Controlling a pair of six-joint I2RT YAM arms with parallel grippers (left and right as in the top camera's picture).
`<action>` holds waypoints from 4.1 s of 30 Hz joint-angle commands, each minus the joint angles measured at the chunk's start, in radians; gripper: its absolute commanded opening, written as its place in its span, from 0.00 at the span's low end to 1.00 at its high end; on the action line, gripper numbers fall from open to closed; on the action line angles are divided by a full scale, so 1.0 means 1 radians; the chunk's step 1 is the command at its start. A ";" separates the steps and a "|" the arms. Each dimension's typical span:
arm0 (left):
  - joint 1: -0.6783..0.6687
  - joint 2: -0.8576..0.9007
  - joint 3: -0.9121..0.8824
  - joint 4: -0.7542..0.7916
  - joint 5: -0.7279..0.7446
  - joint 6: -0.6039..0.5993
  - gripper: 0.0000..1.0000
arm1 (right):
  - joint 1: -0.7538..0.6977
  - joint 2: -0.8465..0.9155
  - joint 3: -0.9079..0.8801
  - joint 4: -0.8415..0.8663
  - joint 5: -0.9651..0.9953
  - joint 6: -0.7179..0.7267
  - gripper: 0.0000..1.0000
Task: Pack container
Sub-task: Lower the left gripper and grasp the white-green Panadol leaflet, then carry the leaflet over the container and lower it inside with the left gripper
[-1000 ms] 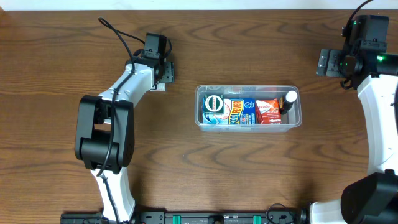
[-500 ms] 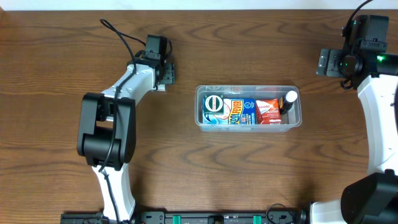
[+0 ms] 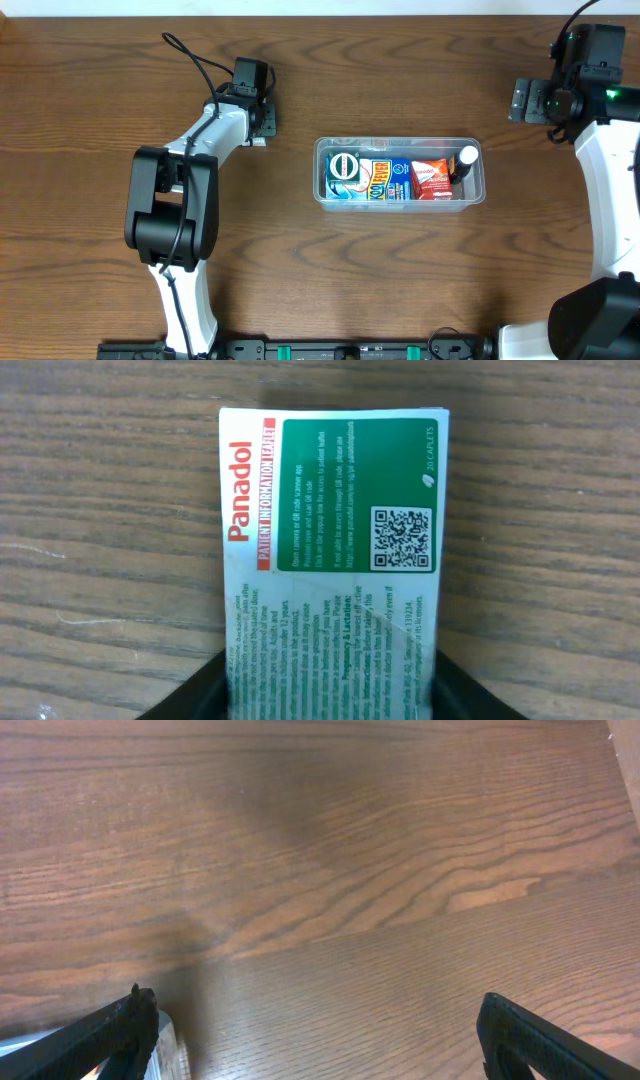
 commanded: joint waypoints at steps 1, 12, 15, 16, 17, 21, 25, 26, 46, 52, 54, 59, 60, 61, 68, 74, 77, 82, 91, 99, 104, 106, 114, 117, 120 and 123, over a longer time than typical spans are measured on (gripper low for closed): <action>0.006 -0.002 0.002 -0.005 -0.001 0.002 0.47 | -0.006 -0.010 0.001 -0.001 0.003 0.014 0.99; 0.006 -0.137 0.003 -0.040 -0.103 0.058 0.47 | -0.006 -0.010 0.001 -0.001 0.003 0.014 0.99; 0.006 -0.237 0.003 -0.064 -0.102 0.082 0.47 | -0.006 -0.010 0.001 -0.001 0.003 0.014 0.99; 0.004 -0.280 0.003 -0.073 -0.096 0.091 0.47 | -0.006 -0.010 0.001 -0.001 0.003 0.014 0.99; 0.002 -0.305 0.003 -0.080 -0.088 0.100 0.47 | -0.006 -0.010 0.001 -0.001 0.003 0.014 0.99; -0.016 -0.432 0.003 -0.129 0.014 0.177 0.47 | -0.006 -0.010 0.001 -0.001 0.003 0.014 0.99; -0.058 -0.530 0.003 -0.169 0.163 0.314 0.47 | -0.006 -0.010 0.001 -0.001 0.003 0.014 0.99; -0.076 -0.552 0.003 -0.183 0.203 0.359 0.47 | -0.006 -0.010 0.001 -0.001 0.003 0.014 0.99; -0.479 -0.597 0.002 -0.396 0.403 0.784 0.48 | -0.006 -0.010 0.001 -0.001 0.003 0.014 0.99; -0.546 -0.546 0.002 -0.381 0.403 0.784 0.48 | -0.006 -0.010 0.001 -0.001 0.003 0.014 0.99; -0.558 -0.514 0.002 -0.351 0.403 0.787 0.48 | -0.006 -0.010 0.001 -0.001 0.003 0.014 0.99; -0.567 -0.441 0.002 -0.278 0.403 0.787 0.48 | -0.006 -0.010 0.001 -0.001 0.003 0.014 0.99; -0.567 -0.426 0.002 -0.265 0.403 0.787 0.48 | -0.006 -0.010 0.001 -0.001 0.003 0.014 0.99; -0.567 -0.414 0.002 -0.255 0.403 0.787 0.48 | -0.006 -0.010 0.001 -0.001 0.003 0.014 0.99; -0.567 -0.353 0.002 -0.225 0.402 0.821 0.48 | -0.006 -0.010 0.001 -0.001 0.003 0.014 0.99; -0.567 -0.320 0.002 -0.219 0.403 0.821 0.48 | -0.006 -0.010 0.001 -0.001 0.003 0.014 0.99; -0.567 -0.306 0.002 -0.218 0.403 0.821 0.48 | -0.006 -0.010 0.001 -0.001 0.003 0.014 0.99; -0.567 -0.287 0.002 -0.215 0.402 0.821 0.48 | -0.006 -0.010 0.001 -0.001 0.003 0.014 0.99; -0.567 -0.233 0.002 -0.187 0.402 0.821 0.49 | -0.006 -0.010 0.001 -0.001 0.003 0.014 0.99; -0.567 -0.233 0.002 -0.189 0.402 0.820 0.75 | -0.006 -0.010 0.001 -0.001 0.003 0.014 0.99; -0.567 -0.233 0.002 -0.189 0.402 0.820 0.78 | -0.006 -0.010 0.001 -0.001 0.003 0.014 0.99; -0.567 -0.233 0.002 -0.189 0.402 0.820 0.78 | -0.006 -0.010 0.001 -0.001 0.003 0.014 0.99; -0.567 -0.255 0.003 -0.189 0.402 0.808 0.51 | -0.006 -0.010 0.001 -0.001 0.003 0.014 0.99; -0.565 -0.301 0.004 -0.192 0.393 0.784 0.48 | -0.006 -0.010 0.001 -0.001 0.003 0.014 0.99; -0.542 -0.391 0.019 -0.192 0.305 0.636 0.47 | -0.006 -0.010 0.001 -0.001 0.003 0.014 0.99; -0.479 -0.516 0.020 -0.189 0.235 0.513 0.48 | -0.006 -0.010 0.001 -0.001 0.003 0.014 0.99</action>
